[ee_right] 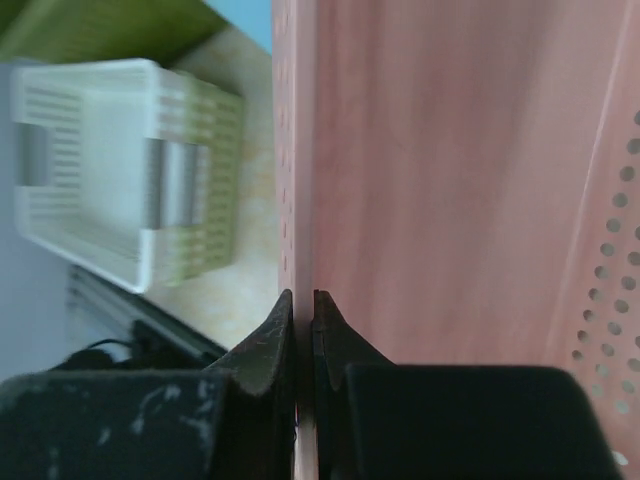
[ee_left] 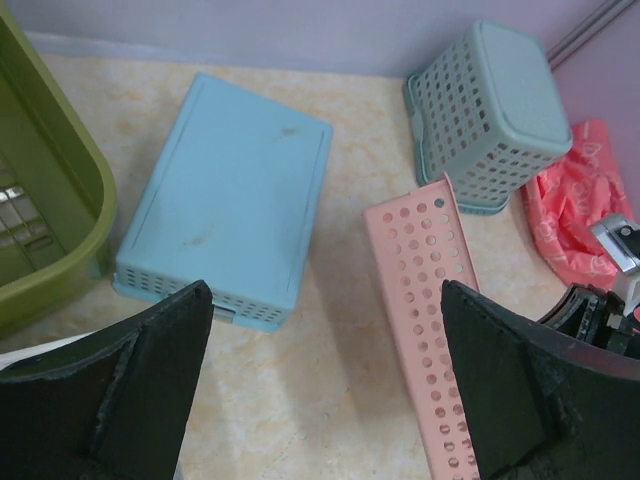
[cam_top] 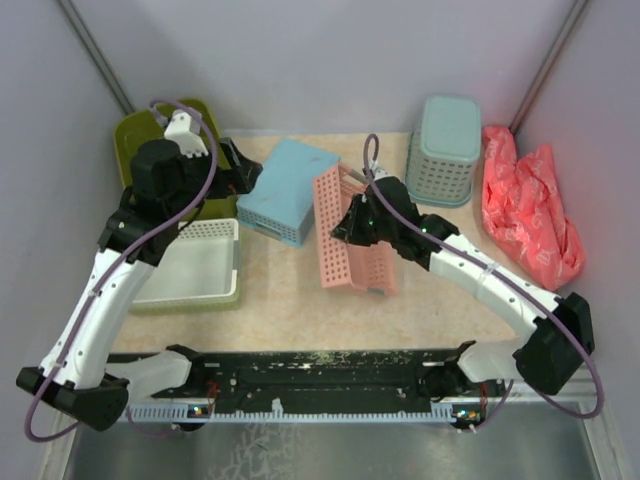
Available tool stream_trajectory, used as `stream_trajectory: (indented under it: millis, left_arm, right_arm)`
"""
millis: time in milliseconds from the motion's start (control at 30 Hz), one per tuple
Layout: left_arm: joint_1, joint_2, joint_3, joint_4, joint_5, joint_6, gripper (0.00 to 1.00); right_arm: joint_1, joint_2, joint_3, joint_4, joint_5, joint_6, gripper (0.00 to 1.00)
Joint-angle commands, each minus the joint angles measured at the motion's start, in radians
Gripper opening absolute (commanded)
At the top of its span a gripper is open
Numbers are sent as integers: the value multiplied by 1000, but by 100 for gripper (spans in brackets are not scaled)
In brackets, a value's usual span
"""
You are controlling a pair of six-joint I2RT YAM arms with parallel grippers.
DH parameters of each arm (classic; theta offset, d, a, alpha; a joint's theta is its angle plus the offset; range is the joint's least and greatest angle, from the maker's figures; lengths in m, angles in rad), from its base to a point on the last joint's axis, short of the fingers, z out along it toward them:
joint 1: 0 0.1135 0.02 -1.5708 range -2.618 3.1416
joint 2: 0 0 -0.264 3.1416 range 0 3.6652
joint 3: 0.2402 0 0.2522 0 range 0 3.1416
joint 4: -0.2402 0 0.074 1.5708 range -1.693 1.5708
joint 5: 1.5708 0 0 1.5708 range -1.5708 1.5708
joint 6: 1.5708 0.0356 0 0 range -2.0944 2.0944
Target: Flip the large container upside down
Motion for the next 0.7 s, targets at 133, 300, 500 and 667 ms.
stream_trajectory:
  millis: [133,300,500,667]
  left_arm:
    - [-3,-12,78,-52,-22,14,99]
    - [-4,-15,54,-35,-12,15,100]
    - [-4,0,29,-10,41,21,99]
    - [-4,-1,2,16,64,20,99]
  right_arm:
    - [-32,-107,-34,390,-278,262,0]
    - [-142,-153,-254,706,-444,482,0]
    - [-177,-177,-385,930,-521,584,0]
    - [-229,-208,-494,1004,-543,650,0]
